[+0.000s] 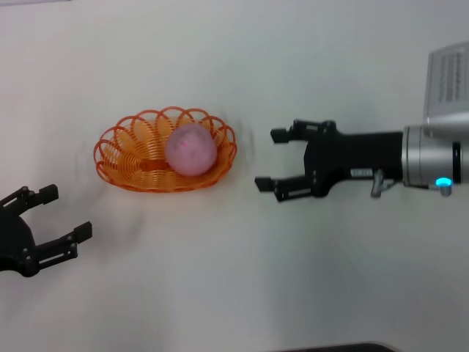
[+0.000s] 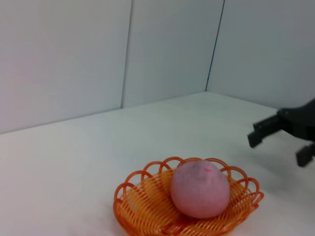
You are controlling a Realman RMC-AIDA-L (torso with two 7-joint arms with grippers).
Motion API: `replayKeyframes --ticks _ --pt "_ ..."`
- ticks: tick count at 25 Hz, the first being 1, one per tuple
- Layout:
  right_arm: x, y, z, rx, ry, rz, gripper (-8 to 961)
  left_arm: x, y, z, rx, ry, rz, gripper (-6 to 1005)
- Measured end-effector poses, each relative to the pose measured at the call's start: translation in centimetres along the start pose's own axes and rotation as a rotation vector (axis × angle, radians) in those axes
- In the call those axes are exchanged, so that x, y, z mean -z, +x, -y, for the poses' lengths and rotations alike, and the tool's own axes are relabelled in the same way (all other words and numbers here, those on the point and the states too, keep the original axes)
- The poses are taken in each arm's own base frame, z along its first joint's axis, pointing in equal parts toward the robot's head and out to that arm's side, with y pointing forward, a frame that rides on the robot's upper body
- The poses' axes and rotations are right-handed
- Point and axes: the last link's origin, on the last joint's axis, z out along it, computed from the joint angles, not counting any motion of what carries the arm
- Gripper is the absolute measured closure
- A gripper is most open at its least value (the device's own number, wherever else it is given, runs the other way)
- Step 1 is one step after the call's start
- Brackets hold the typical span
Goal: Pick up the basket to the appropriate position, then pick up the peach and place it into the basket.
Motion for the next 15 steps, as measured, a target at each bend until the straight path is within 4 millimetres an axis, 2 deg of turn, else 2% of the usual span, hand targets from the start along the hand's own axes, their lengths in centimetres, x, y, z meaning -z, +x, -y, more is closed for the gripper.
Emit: replayKeyframes --ticks 7,15 --pt "0.2 2.6 -1.8 0.003 -0.041 0.040 4 0.0 -0.2 -0.1 0.001 -0.003 0.008 124" --pt "1.4 3.5 -1.9 -0.003 -0.009 0.059 6 0.2 -0.5 -0.2 0.004 0.000 0.019 123"
